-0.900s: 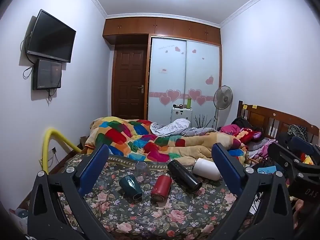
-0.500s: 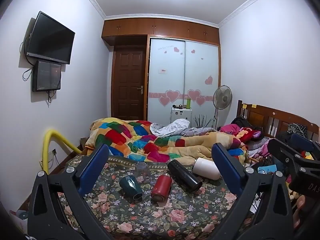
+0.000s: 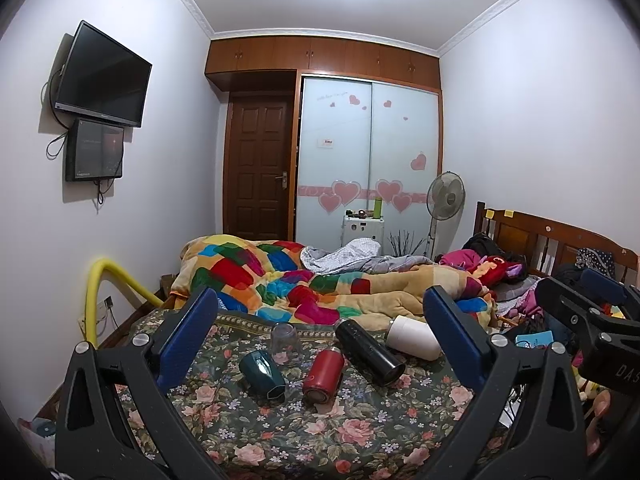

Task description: Flip cup upright

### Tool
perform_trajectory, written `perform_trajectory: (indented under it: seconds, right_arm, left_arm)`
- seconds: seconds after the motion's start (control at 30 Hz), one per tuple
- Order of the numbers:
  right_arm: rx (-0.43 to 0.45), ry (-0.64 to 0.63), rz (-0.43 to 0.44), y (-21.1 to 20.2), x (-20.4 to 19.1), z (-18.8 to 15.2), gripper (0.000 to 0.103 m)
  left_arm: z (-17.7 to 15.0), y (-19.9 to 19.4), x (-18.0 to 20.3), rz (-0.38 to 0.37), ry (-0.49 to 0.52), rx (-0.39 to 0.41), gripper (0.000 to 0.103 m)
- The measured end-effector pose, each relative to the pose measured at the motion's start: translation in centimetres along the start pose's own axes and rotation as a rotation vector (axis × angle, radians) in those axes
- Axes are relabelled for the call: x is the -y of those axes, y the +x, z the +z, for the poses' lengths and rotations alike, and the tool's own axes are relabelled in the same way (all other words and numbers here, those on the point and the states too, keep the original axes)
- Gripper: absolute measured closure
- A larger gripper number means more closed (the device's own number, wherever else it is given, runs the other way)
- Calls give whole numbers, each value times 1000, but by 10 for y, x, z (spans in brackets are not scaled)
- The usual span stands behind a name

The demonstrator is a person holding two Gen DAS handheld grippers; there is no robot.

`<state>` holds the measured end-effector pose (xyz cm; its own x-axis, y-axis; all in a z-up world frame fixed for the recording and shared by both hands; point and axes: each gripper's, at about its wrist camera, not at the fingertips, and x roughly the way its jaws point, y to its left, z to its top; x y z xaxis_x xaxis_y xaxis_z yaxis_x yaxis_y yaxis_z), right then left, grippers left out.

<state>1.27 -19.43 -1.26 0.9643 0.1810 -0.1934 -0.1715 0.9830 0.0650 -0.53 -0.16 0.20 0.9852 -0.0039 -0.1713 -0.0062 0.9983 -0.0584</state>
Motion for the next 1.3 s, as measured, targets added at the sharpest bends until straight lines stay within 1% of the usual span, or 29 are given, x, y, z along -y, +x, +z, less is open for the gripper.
perform_trajectory:
  seconds: [1.3]
  right_arm:
    - [1,8,-1,-1,2,-1,0]
  left_arm:
    - [-1,-1,2,-3,4,14,0]
